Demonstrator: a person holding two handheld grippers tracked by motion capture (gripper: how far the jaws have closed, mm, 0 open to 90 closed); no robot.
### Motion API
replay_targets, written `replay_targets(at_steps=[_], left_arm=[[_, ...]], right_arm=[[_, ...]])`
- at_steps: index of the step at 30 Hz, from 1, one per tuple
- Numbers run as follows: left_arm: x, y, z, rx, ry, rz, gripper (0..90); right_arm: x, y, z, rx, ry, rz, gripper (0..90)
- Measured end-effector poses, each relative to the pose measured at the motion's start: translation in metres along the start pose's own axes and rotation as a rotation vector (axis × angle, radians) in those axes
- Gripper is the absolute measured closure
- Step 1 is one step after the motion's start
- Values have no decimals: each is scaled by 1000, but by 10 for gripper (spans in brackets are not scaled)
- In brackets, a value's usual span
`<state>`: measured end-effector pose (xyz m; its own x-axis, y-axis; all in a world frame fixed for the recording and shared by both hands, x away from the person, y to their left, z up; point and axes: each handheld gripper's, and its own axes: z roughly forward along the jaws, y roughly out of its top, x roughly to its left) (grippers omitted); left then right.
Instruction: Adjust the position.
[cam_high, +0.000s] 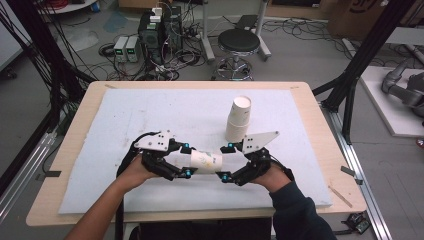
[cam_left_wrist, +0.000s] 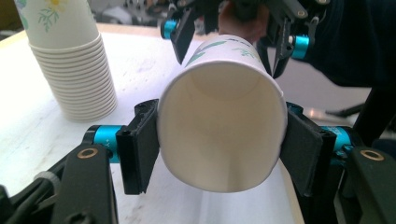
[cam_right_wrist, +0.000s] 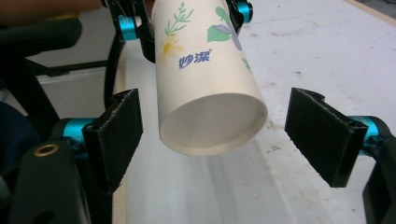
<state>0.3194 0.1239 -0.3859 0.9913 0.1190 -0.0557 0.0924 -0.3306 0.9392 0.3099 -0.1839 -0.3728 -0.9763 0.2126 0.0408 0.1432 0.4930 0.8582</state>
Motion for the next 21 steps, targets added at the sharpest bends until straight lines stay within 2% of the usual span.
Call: replay_targets(at_steps=[1,2,3,4,5,6,7,8,9,11,12,13,14,15,16,17,18,19,20,21], left_arm=[[1,5,-2,37,10,8,347],[1,5,-2,37,10,8,346],[1,10,-3,72,16,9,346],[1,10,-3,72,16,9,345],[2,13,-4,117,18,22,345],[2,13,-4,117,18,22,345],[2,16,-3,150,21,25,345],[2,16,-3,150,21,25,345],[2,20,-3,182,25,36,345],[2,24,-3,216,26,42,345],[2,24,-3,216,26,42,345],[3,27,-2,241,27,48,345],[3,27,-2,241,27,48,345],[3,31,-1,270,30,59,345],[3,31,-1,270,30,59,345],[3,34,0,297,29,61,345],[3,34,0,297,29,61,345],[3,37,2,326,33,69,345],[3,37,2,326,33,69,345],[3,40,4,359,37,70,345]], right_arm=[[0,3,1,21,-12,-10,195],[0,3,1,21,-12,-10,195],[0,6,2,36,-25,-27,195],[0,6,2,36,-25,-27,195],[0,9,4,53,-31,-44,195],[0,9,4,53,-31,-44,195],[0,11,6,74,-36,-60,195],[0,11,6,74,-36,-60,195],[0,14,7,92,-39,-73,195],[0,17,9,101,-45,-85,195],[0,18,10,110,-47,-90,195],[0,19,11,117,-48,-98,195],[0,19,11,123,-50,-101,195],[1,20,12,130,-51,-102,195],[1,20,13,134,-49,-104,195],[1,20,14,137,-50,-106,194],[1,20,14,142,-49,-106,195],[1,20,15,144,-48,-110,195],[1,20,15,144,-48,-110,195],[2,21,16,154,-48,-112,195]])
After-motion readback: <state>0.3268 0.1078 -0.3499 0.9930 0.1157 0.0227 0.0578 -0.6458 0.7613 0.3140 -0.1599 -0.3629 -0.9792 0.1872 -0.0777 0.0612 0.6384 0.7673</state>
